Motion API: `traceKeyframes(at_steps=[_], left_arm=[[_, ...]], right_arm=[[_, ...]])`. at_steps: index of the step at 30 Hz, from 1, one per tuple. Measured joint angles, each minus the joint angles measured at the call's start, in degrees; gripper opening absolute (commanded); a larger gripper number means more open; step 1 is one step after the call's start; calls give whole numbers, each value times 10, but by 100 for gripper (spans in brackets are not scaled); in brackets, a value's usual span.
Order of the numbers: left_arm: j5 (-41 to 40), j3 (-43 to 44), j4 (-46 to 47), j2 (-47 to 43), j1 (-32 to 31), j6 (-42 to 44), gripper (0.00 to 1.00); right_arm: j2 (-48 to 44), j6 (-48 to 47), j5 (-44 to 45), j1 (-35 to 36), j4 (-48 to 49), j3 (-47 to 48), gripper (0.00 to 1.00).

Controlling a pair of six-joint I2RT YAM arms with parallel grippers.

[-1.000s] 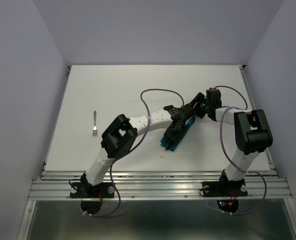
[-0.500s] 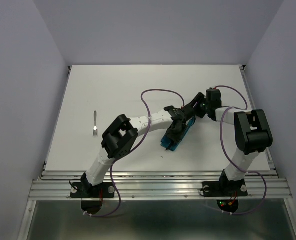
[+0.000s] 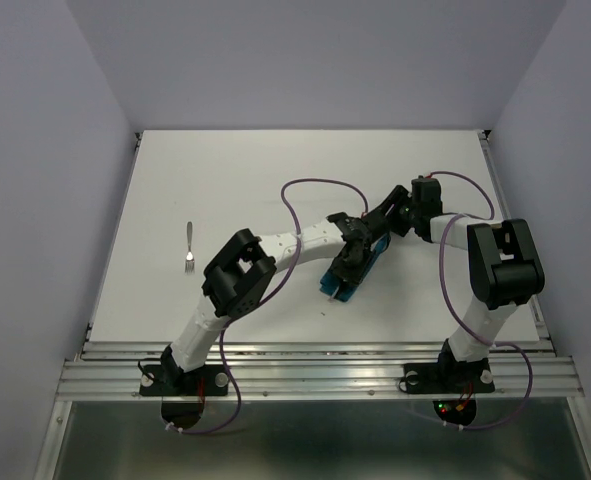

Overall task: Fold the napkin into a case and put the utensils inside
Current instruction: Stuff the knife into the folded napkin.

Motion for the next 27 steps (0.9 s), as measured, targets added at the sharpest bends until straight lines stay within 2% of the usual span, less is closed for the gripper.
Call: traceKeyframes(at_steps=[27], left_arm=[[-38,-48,48,-21,-3,-3,49]], right_arm=[[1,-2,0,4,0,0,62]])
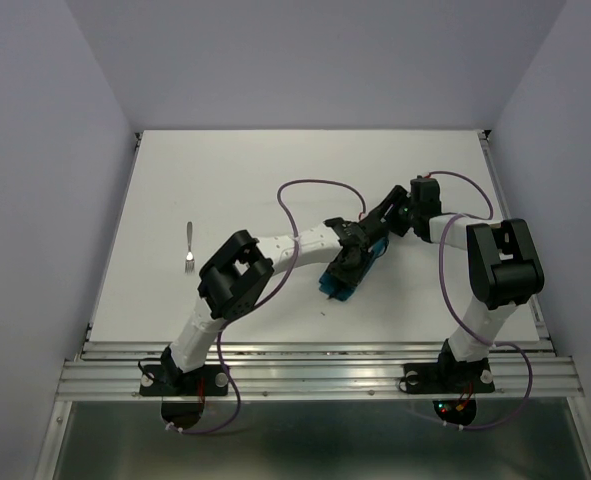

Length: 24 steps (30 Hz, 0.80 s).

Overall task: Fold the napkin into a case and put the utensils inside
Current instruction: Stuff the knife into the folded napkin.

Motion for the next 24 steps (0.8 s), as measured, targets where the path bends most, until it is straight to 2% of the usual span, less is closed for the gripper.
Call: traceKeyframes(at_steps=[6,10,24], left_arm=[[7,-5,5,0,5,0,45],[4,-13,11,-4,6,0,37],[-5,-8,1,-5,9,1,28]], right_arm=[[0,0,0,0,0,0,62],[0,0,0,0,0,0,62],[0,0,0,0,0,0,62]])
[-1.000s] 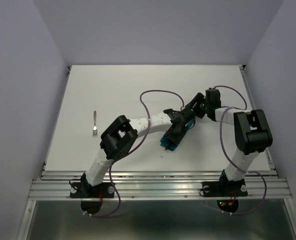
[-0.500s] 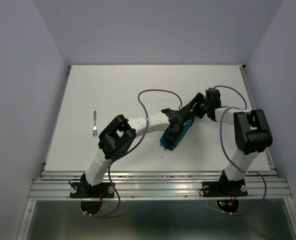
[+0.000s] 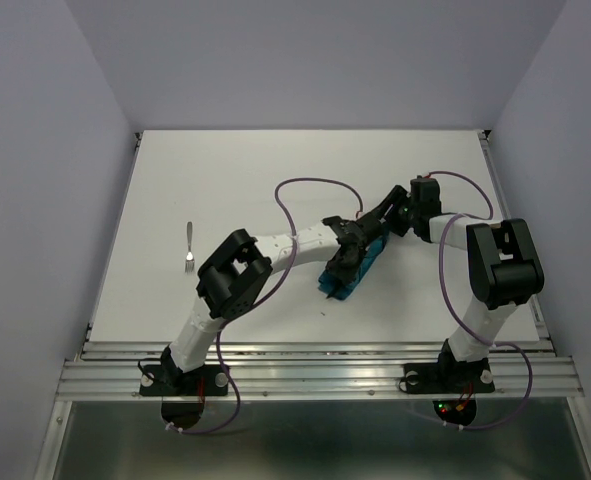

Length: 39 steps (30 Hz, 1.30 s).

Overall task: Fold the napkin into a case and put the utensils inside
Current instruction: Stuff the knife into the folded napkin.

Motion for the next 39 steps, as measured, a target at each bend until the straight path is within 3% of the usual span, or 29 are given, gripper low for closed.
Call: traceKeyframes(at_steps=[15,26,39], left_arm=[[-2,43,-28,3,0,12,28],[-1,124,-46,64,0,25,28],[1,159,-55,87,2,27,29]], right_arm=[[0,0,0,7,0,1,62],[0,0,0,10,0,1,62],[0,0,0,11,-1,2,62]])
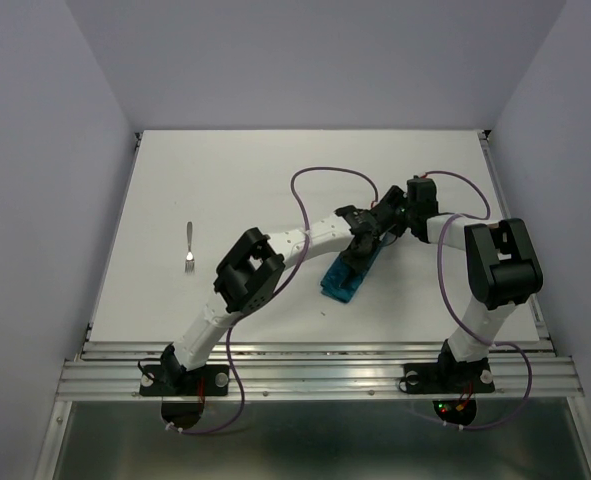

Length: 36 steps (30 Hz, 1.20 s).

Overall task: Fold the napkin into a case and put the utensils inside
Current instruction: Stuff the knife into the folded napkin.

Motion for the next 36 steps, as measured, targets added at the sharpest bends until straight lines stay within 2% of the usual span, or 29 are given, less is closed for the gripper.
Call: traceKeyframes(at_steps=[6,10,12,28,32,36], left_arm=[[5,0,0,0,5,-1,35],[10,0,1,0,6,-2,51],[11,0,2,0,7,-2,53],[11,-22,8,-19,7,-8,54],[0,-59,9,-76,7,-12,54],[-9,-111,18,-175,11,-21,54]], right_arm=[[0,0,0,3,0,0,62],[0,0,0,3,0,0,62],[0,0,0,3,0,0,62],[0,0,12,5,-12,6,63],[-13,-4,38,7,-45,11,75],[-43,-13,99,7,-116,20,77]])
